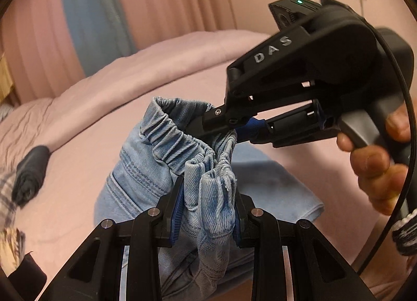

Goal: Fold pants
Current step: 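Lift the waistband with the left gripper and fold it over the legs, then lower the waistband onto the folded legs and open the left gripper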

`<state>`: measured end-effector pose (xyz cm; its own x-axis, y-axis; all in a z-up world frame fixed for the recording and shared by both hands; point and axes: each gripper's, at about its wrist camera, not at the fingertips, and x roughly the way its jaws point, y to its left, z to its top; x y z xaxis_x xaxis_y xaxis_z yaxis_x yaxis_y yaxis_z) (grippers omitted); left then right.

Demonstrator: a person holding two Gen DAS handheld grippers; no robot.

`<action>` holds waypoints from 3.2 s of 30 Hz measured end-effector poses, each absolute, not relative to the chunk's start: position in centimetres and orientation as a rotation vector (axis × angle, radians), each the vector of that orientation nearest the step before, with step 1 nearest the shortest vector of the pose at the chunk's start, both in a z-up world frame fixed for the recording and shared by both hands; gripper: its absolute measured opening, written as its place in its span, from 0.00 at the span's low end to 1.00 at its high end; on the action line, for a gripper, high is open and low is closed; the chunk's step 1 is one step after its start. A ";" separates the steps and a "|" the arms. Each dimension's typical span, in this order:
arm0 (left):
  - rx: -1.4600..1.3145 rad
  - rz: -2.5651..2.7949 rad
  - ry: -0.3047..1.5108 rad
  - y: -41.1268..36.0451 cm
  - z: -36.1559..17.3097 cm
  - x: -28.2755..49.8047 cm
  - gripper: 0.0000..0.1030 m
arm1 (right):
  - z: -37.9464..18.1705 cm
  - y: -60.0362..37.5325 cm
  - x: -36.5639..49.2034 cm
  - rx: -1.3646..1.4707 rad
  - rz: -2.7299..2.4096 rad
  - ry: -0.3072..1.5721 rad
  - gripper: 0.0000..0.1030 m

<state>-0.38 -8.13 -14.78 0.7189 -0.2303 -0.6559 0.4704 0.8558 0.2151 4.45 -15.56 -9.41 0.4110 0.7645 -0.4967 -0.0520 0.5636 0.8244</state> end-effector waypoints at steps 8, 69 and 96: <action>0.517 -0.403 0.659 -10.9 -16.6 -0.2 0.28 | -12.7 -19.4 3.3 0.941 0.547 1.035 0.13; 0.020 -0.530 0.978 -2.0 -16.7 1.4 0.61 | -7.6 -13.0 2.8 0.275 0.461 1.075 0.17; 0.069 -0.504 0.975 -2.7 -16.8 1.8 0.61 | -11.4 -14.3 -2.2 0.343 0.480 1.193 0.21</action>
